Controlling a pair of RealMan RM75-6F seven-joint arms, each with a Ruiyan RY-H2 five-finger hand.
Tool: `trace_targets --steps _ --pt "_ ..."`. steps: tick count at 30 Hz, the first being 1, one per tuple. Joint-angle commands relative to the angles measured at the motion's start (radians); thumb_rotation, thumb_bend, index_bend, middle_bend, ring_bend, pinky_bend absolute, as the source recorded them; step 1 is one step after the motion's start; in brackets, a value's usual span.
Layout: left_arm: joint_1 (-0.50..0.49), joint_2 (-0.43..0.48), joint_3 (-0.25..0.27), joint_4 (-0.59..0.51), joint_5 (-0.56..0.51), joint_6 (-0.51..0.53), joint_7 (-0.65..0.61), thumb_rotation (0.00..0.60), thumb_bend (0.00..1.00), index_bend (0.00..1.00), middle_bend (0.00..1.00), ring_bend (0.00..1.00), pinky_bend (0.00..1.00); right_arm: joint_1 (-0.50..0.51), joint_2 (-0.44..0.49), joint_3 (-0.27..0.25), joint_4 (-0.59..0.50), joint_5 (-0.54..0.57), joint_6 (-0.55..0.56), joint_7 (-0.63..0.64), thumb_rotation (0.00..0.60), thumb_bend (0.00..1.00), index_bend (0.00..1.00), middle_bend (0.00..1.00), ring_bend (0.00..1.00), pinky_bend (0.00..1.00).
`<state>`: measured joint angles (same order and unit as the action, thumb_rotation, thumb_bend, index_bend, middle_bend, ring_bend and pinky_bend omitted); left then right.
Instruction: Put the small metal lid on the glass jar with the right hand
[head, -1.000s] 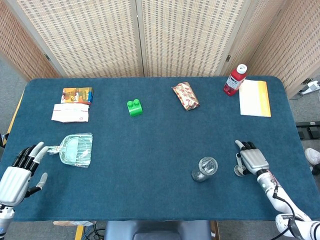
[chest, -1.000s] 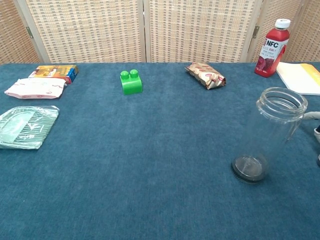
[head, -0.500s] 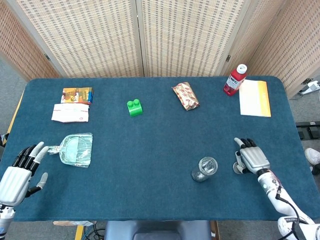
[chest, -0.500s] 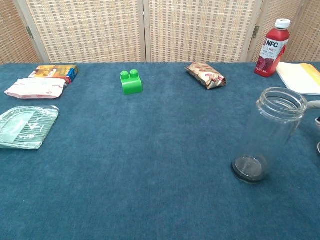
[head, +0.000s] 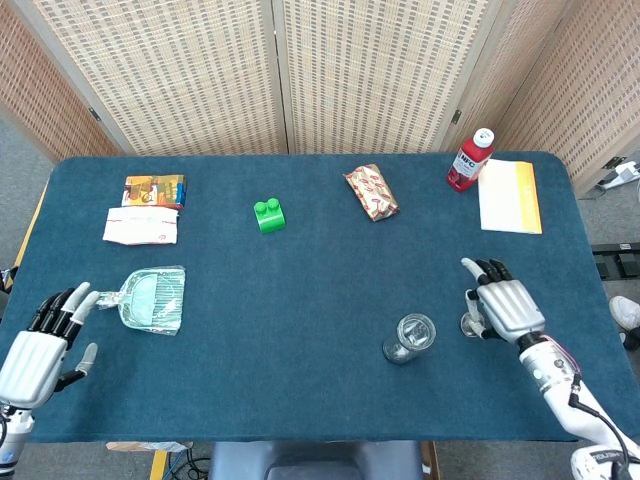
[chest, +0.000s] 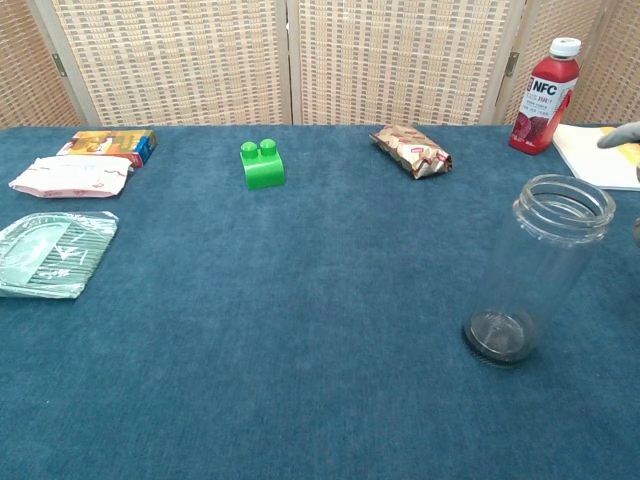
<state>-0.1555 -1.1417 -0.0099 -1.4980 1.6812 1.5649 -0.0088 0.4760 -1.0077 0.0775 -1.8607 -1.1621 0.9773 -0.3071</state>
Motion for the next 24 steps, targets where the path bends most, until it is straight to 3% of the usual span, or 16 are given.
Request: trace_targets --steps 1,10,24 --pt "-0.002 -0.002 0.0 0.0 0.0 -0.003 0.003 0.6 0.42 0.0 0.0 0.0 0.07 0.008 0.063 0.02 -0.092 0.01 0.032 -0.041 0.6 0.34 0.69 0.05 0.0 0.0" --pt "-0.002 -0.002 0.0 0.0 -0.004 -0.004 -0.001 0.6 0.42 0.0 0.0 0.0 0.07 0.036 0.127 0.046 -0.241 0.033 0.058 -0.104 0.6 0.33 0.69 0.05 0.0 0.0" --pt "0.008 0.014 0.0 -0.007 0.001 0.02 -0.029 0.6 0.42 0.0 0.0 0.0 0.07 0.114 0.102 0.069 -0.355 0.115 0.082 -0.238 0.6 0.33 0.69 0.06 0.0 0.0"
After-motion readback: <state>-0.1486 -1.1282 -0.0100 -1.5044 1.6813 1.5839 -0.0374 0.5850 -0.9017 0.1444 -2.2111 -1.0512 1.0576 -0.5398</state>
